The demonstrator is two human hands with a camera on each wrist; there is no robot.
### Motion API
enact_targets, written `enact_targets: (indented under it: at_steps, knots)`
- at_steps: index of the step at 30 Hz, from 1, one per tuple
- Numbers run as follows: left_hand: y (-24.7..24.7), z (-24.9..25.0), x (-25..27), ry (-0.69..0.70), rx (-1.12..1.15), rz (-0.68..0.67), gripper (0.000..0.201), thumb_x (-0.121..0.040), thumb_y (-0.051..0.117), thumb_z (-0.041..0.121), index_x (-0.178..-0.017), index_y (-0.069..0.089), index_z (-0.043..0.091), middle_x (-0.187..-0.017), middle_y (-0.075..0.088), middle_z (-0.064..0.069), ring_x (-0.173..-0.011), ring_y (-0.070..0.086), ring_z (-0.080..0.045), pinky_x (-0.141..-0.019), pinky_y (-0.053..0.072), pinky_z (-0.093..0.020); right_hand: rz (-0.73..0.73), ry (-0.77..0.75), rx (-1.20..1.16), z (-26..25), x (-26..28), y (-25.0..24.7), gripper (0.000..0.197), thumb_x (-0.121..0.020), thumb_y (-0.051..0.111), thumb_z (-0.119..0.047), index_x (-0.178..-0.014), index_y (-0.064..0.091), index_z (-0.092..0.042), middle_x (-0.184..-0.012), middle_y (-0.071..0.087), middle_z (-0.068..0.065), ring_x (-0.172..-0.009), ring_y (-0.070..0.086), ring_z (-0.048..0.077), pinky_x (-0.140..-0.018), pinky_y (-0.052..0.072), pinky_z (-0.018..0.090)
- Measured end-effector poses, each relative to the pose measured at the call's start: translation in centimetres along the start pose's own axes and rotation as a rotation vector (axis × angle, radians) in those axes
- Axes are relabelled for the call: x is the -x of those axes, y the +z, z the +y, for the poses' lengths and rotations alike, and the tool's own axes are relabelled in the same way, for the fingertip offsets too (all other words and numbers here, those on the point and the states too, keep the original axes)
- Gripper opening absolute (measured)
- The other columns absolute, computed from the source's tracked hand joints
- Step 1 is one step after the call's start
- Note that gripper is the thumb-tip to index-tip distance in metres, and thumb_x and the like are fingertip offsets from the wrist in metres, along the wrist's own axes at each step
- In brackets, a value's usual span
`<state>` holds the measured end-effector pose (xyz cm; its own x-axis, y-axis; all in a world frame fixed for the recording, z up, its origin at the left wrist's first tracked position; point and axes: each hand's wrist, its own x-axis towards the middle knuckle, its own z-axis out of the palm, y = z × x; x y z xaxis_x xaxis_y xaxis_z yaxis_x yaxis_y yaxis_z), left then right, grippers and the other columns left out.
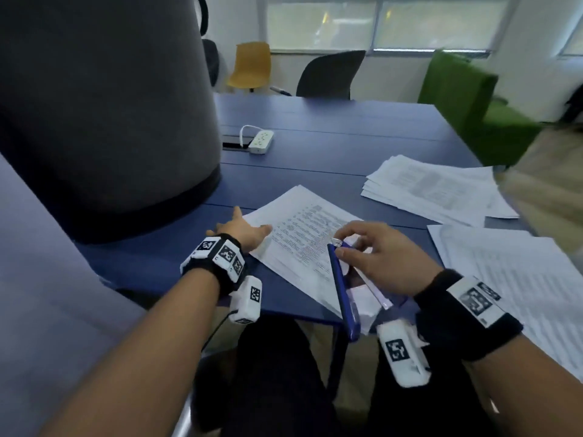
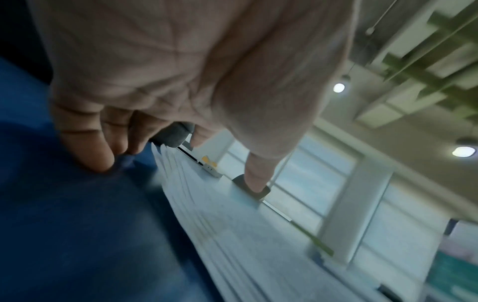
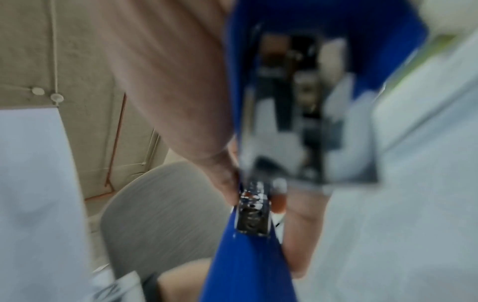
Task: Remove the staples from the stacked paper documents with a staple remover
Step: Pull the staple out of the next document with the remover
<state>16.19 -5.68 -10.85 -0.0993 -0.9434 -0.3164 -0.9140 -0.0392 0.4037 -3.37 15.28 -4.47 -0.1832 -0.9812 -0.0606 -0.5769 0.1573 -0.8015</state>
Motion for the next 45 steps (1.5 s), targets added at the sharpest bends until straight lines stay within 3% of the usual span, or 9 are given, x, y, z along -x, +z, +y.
enact_targets:
  at_steps: [5, 11, 16, 19, 27, 33, 37, 42, 45]
  knots:
    - [1.4, 2.3, -1.1, -0.067, -0.053, 0.063, 0.118, -0.076, 0.080, 0.058, -0.161, 0.003, 0.029, -0.159, 0.023, -0.027, -0.146, 0.025, -0.048, -0.116, 0.030, -0.054, 0.222, 0.113, 0.317, 4.0, -1.0, -8.8, 0.007, -0.092, 0.068, -0.021, -0.099, 0.069, -0.024, -0.067, 0.067, -0.006, -0.063, 0.069, 0.012, -0.057, 0.046, 0.011]
    - [2.6, 3.2, -1.9, 0.091, 0.241, 0.203, 0.084, -0.077, 0.077, 0.011, -0.152, 0.041, 0.022, -0.145, 0.052, -0.019, -0.135, 0.047, -0.039, -0.111, 0.042, -0.040, 0.159, 0.395, 0.804, 11.1, -1.5, -14.5, 0.011, -0.092, 0.064, -0.022, -0.100, 0.071, -0.020, -0.106, 0.068, 0.005, -0.087, 0.063, 0.022, -0.077, 0.051, 0.027]
    - [2.4, 3.2, -0.7, 0.247, 0.582, 0.405, 0.086, -0.081, 0.066, -0.006, -0.154, 0.041, 0.033, -0.113, 0.062, -0.008, -0.114, 0.059, -0.030, -0.107, 0.045, -0.034, 0.062, 0.492, 0.988, 14.9, -0.7, -13.8, 0.008, -0.083, 0.059, -0.027, -0.089, 0.064, -0.026, -0.110, 0.068, 0.008, -0.098, 0.065, 0.031, -0.086, 0.055, 0.037]
    - [1.7, 3.0, -0.1, 0.445, 0.869, 0.370, 0.087, -0.079, 0.077, -0.010, -0.151, 0.045, 0.027, -0.107, 0.067, -0.009, -0.086, 0.065, -0.015, -0.092, 0.053, -0.032, 0.155, 0.468, 1.027, 13.1, -0.8, -13.0, 0.038, -0.084, 0.062, -0.042, -0.120, 0.053, -0.032, -0.124, 0.058, 0.009, -0.113, 0.057, 0.034, -0.090, 0.048, 0.041]
    - [-5.4, 5.7, 6.3, 0.766, 1.437, 0.079, 0.038, -0.075, 0.075, -0.005, -0.108, 0.068, 0.010, -0.099, 0.075, -0.008, -0.090, 0.072, -0.022, -0.080, 0.061, -0.037, 0.378, 0.029, -0.062, 4.7, -2.2, -9.3, 0.132, -0.047, 0.087, -0.068, -0.156, 0.025, -0.027, -0.144, 0.051, 0.002, -0.127, 0.053, 0.020, -0.106, 0.046, 0.041]
    - [-8.0, 6.7, 9.6, 0.825, 1.480, 0.003, 0.042, -0.081, 0.072, -0.004, -0.122, 0.063, 0.001, -0.112, 0.075, -0.015, -0.103, 0.073, -0.029, -0.088, 0.061, -0.042, 0.404, -0.292, -0.409, 1.9, -1.1, -7.3, 0.031, -0.082, 0.079, -0.014, -0.112, 0.073, -0.016, -0.107, 0.077, -0.001, -0.101, 0.073, 0.014, -0.096, 0.056, 0.045]
    - [-7.9, 8.0, 11.9, 0.859, 1.208, 0.120, 0.016, -0.097, 0.065, 0.005, -0.111, 0.061, 0.011, -0.090, 0.078, 0.011, -0.086, 0.074, -0.004, -0.076, 0.057, -0.019, 0.543, -0.406, -0.520, -0.1, -0.4, -7.7, 0.025, -0.085, 0.075, -0.019, -0.108, 0.073, -0.011, -0.106, 0.077, 0.004, -0.100, 0.073, 0.021, -0.092, 0.058, 0.047]
    - [-7.1, 9.2, 13.3, 0.942, 1.081, 0.330, 0.029, -0.098, 0.060, 0.003, -0.117, 0.053, 0.024, -0.119, 0.071, -0.006, -0.110, 0.070, -0.019, -0.095, 0.058, -0.040, 0.594, -0.541, -0.475, -1.7, 0.5, -8.7, 0.023, -0.089, 0.073, -0.010, -0.110, 0.069, -0.019, -0.108, 0.076, -0.002, -0.101, 0.072, 0.016, -0.084, 0.058, 0.033]
    - [-6.0, 9.0, 13.8, 1.007, 1.015, 0.364, 0.033, -0.098, 0.059, 0.000, -0.120, 0.049, 0.022, -0.116, 0.068, -0.002, -0.108, 0.068, -0.009, -0.089, 0.057, -0.028, 0.600, -0.517, -0.428, -1.3, 0.6, -8.5, 0.022, -0.090, 0.071, -0.007, -0.107, 0.064, -0.019, -0.092, 0.075, -0.020, -0.087, 0.070, -0.002, -0.078, 0.053, 0.019]
